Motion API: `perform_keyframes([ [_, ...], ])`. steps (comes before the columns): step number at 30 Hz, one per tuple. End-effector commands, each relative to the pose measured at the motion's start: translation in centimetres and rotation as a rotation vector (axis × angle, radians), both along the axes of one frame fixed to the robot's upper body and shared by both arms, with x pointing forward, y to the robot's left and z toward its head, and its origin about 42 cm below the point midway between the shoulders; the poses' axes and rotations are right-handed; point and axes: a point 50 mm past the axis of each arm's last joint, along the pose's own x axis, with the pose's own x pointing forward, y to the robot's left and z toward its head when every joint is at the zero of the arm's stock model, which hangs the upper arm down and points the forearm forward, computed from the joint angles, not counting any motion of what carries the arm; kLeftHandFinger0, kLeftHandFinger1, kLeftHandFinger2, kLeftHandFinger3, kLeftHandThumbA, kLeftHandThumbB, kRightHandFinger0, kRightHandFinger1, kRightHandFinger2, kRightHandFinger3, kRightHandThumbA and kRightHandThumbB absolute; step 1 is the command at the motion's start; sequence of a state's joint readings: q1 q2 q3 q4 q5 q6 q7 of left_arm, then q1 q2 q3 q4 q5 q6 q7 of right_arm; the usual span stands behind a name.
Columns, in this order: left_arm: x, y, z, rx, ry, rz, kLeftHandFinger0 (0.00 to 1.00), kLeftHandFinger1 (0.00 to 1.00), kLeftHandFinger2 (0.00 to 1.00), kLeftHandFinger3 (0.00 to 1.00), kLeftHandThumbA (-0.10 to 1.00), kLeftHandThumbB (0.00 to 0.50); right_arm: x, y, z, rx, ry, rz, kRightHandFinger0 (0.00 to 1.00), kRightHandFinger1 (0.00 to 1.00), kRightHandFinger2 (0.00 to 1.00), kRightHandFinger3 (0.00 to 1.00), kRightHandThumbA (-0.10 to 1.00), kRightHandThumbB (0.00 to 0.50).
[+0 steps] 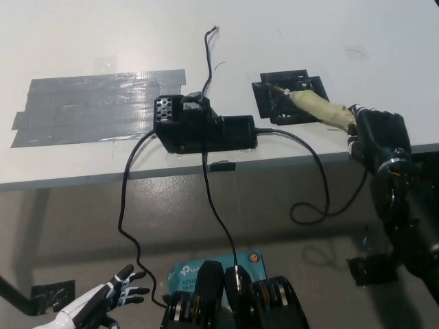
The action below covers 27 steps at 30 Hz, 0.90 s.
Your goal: The robot uses its right hand to grab and lift the soldering gun kept on the middle of the table and puts it in its base
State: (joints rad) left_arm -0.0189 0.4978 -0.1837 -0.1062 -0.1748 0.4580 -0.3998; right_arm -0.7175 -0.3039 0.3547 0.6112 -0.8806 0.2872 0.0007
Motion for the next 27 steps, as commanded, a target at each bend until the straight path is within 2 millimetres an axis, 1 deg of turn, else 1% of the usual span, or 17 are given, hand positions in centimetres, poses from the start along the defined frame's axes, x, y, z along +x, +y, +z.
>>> perform_keyframes([
  [1,-0.1,0.9,0.6,0.014,0.005,-0.004,1.0,0.93,0.9,1.0,1.0,0.479,-0.4,-0.7,0.3,-0.022,-0.029,0.098,0.0,0.07,0.32,0.79,-0.1,0.034],
  [2,-0.1,0.9,0.6,0.014,0.005,-0.005,1.0,0.93,0.9,1.0,1.0,0.48,-0.4,-0.8,0.3,-0.023,-0.03,0.101,0.0,0.06,0.31,0.79,-0.1,0.03],
  [3,-0.1,0.9,0.6,0.023,0.002,-0.005,1.0,0.93,0.89,1.0,1.0,0.499,-0.5,-0.8,0.4,-0.06,-0.046,0.133,0.0,0.05,0.28,0.68,-0.1,0.02],
  [5,0.0,0.9,0.6,0.032,0.0,-0.006,1.0,0.93,0.89,1.0,1.0,0.5,-0.5,-0.8,0.6,-0.054,-0.054,0.154,0.0,0.03,0.27,0.62,-0.1,0.006],
  [6,0.0,1.0,0.6,0.035,-0.001,-0.005,1.0,0.92,0.9,1.0,1.0,0.5,-0.3,-0.8,1.0,-0.06,-0.056,0.164,0.0,0.08,0.33,0.53,-0.1,0.002],
  [8,0.0,1.1,0.6,0.039,-0.001,-0.004,1.0,0.92,0.9,1.0,1.0,0.5,-0.1,-0.7,1.9,-0.075,-0.085,0.183,0.0,0.11,0.37,0.65,-0.1,0.023],
  [9,0.0,1.1,0.6,0.041,-0.001,-0.003,1.0,0.92,0.9,1.0,1.0,0.5,-0.1,-0.8,2.1,-0.077,-0.087,0.185,0.0,0.11,0.38,0.69,-0.1,0.005],
  [11,-0.2,1.2,0.5,0.043,0.007,-0.01,1.0,0.93,0.92,1.0,1.0,0.5,0.1,-0.9,3.1,-0.076,-0.106,0.194,0.0,0.14,0.36,0.59,-0.1,0.011],
  [12,-0.4,1.2,0.5,0.041,0.01,-0.008,1.0,0.93,0.89,1.0,1.0,0.499,0.1,-1.1,3.9,-0.07,-0.127,0.198,0.0,0.11,0.33,0.22,-0.1,0.007],
  [14,-0.7,1.3,0.3,0.038,0.017,-0.007,1.0,0.93,0.89,1.0,1.0,0.5,0.1,-1.3,4.2,-0.064,-0.138,0.198,0.0,0.16,0.44,0.13,-0.1,0.0],
  [15,-0.7,1.3,0.3,0.036,0.015,-0.002,1.0,0.9,0.87,1.0,1.0,0.5,0.1,-1.5,4.8,-0.058,-0.159,0.199,0.0,0.15,0.43,0.36,-0.1,0.0],
  [17,-0.7,1.3,0.3,0.04,0.016,-0.002,1.0,0.9,0.86,1.0,1.0,0.485,0.1,-1.7,5.3,-0.053,-0.176,0.201,0.0,0.07,0.35,0.46,-0.1,0.007],
  [18,-0.7,1.2,0.2,0.043,0.017,-0.005,1.0,0.9,0.89,1.0,1.0,0.476,0.1,-1.8,6.0,-0.05,-0.189,0.201,0.0,0.03,0.3,0.58,-0.1,0.044],
  [19,-0.6,1.2,0.1,0.045,0.02,-0.003,1.0,0.91,0.9,1.0,1.0,0.475,0.0,-1.8,6.4,-0.046,-0.196,0.2,0.0,0.02,0.29,0.5,-0.1,0.043],
  [23,-1.1,1.1,-0.1,0.037,0.026,0.0,1.0,0.93,0.91,1.0,1.0,0.484,-0.2,-1.7,7.0,-0.03,-0.236,0.215,0.0,0.0,0.25,0.53,-0.1,0.065],
  [25,-1.1,1.2,-0.1,0.044,0.024,0.002,1.0,0.92,0.9,1.0,1.0,0.5,-0.1,-1.7,7.5,-0.032,-0.244,0.208,0.0,0.0,0.24,0.6,-0.1,0.077],
  [27,-1.4,1.1,-0.2,0.041,0.029,0.004,1.0,0.93,0.9,1.0,1.0,0.491,0.0,-1.6,7.8,-0.026,-0.254,0.201,0.0,0.0,0.22,0.58,-0.1,0.059],
])
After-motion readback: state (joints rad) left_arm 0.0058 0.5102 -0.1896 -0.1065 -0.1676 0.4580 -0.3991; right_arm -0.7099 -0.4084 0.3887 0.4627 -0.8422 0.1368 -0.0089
